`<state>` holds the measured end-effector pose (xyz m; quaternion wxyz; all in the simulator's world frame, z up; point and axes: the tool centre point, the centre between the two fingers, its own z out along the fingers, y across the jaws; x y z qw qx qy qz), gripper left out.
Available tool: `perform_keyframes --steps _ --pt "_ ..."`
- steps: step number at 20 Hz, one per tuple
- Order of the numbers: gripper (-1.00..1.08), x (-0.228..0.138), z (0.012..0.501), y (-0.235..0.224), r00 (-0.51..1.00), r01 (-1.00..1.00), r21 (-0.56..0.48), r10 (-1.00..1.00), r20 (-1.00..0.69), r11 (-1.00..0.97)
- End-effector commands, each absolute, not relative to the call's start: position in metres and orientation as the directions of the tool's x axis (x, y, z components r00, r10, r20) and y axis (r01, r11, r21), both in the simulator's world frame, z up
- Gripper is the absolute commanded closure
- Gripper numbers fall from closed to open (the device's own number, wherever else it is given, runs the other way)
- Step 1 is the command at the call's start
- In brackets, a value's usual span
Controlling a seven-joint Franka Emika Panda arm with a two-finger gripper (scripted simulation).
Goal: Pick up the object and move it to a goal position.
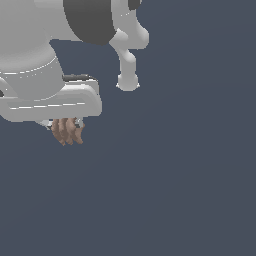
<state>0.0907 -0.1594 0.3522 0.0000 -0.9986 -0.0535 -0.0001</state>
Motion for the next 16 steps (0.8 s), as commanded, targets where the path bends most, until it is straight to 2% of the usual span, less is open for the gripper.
perform_keyframes --steps 1,16 --pt "1.08 0.094 0.359 -0.164 0.994 0.107 0.0 0.107 0.0 -0.994" --pt "1.08 0.103 0.372 -0.175 0.994 0.107 0.0 0.107 0.0 -0.994"
